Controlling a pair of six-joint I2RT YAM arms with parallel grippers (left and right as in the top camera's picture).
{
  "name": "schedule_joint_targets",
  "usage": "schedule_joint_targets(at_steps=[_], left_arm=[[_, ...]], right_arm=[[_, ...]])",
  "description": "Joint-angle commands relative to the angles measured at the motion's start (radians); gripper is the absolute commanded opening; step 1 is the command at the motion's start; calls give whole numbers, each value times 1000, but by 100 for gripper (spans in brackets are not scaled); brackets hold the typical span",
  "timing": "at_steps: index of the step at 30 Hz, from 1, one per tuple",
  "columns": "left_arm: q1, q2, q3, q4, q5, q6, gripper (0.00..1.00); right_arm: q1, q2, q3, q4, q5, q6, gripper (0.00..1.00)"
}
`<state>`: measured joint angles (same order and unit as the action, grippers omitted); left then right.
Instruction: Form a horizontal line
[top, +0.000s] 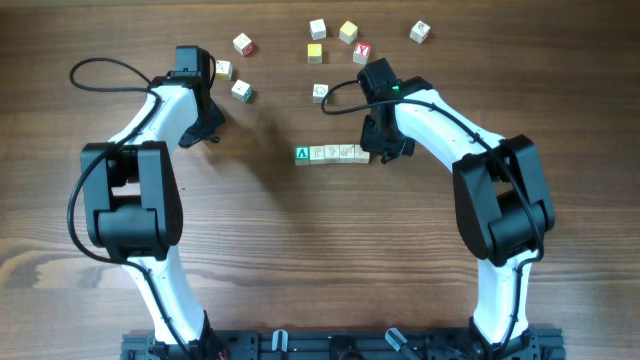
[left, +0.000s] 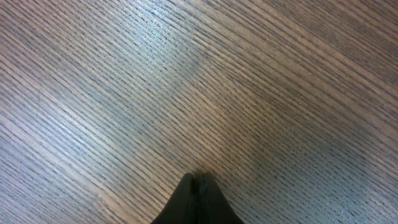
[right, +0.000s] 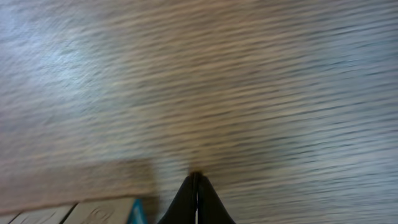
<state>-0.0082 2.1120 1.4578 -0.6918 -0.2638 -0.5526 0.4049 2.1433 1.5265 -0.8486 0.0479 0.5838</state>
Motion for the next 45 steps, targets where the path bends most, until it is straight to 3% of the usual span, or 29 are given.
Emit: schedule_joint_targets(at_steps=[1, 45], left_arm=[[0, 13, -1, 3, 10, -13, 5], [0, 13, -1, 3, 13, -14, 7]], right_arm=[[2, 23, -7, 1, -82, -34, 4], [2, 23, -7, 38, -221, -61, 4]])
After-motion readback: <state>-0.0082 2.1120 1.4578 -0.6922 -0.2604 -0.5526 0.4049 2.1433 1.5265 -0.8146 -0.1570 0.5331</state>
